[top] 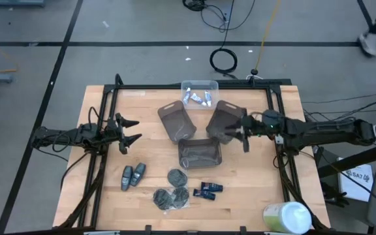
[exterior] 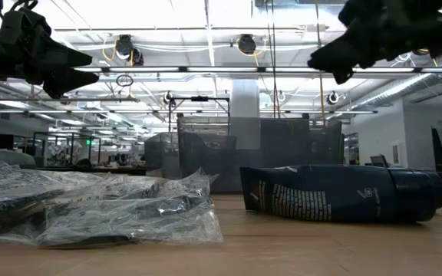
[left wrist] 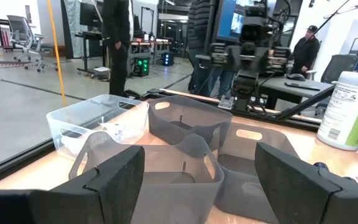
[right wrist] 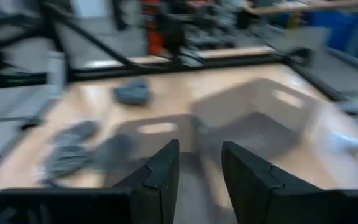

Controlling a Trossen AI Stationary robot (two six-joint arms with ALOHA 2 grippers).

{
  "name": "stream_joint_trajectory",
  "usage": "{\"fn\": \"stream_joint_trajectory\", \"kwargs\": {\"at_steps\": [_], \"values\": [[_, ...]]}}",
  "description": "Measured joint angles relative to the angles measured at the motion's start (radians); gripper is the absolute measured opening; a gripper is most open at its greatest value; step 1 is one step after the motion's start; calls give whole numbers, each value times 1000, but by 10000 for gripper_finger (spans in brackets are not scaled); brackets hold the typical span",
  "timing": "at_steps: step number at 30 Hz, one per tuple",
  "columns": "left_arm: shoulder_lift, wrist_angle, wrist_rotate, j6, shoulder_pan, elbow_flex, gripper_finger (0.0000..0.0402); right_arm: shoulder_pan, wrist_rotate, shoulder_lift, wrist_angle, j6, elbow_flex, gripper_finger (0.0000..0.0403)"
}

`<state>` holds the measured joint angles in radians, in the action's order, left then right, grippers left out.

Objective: Pick & Place Travel size toiletries
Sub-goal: Put the top black shave cream into the top right black transparent bin

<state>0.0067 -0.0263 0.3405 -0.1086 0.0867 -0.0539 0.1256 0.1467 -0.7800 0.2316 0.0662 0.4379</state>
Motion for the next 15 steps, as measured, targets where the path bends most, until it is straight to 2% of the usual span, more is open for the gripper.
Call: {"fn": "stream_joint_trajectory", "kwargs": {"at_steps": [3,10,15], "values": [[0,0,0,0,0,0,296,-48,42,23,99,9,-71,109],[0,0,0,0,0,0,296,-177,38,14,317,76,-207,109],[0,0,0,0,0,0,296,-299,-48,6,342,94,-218,109]]}}
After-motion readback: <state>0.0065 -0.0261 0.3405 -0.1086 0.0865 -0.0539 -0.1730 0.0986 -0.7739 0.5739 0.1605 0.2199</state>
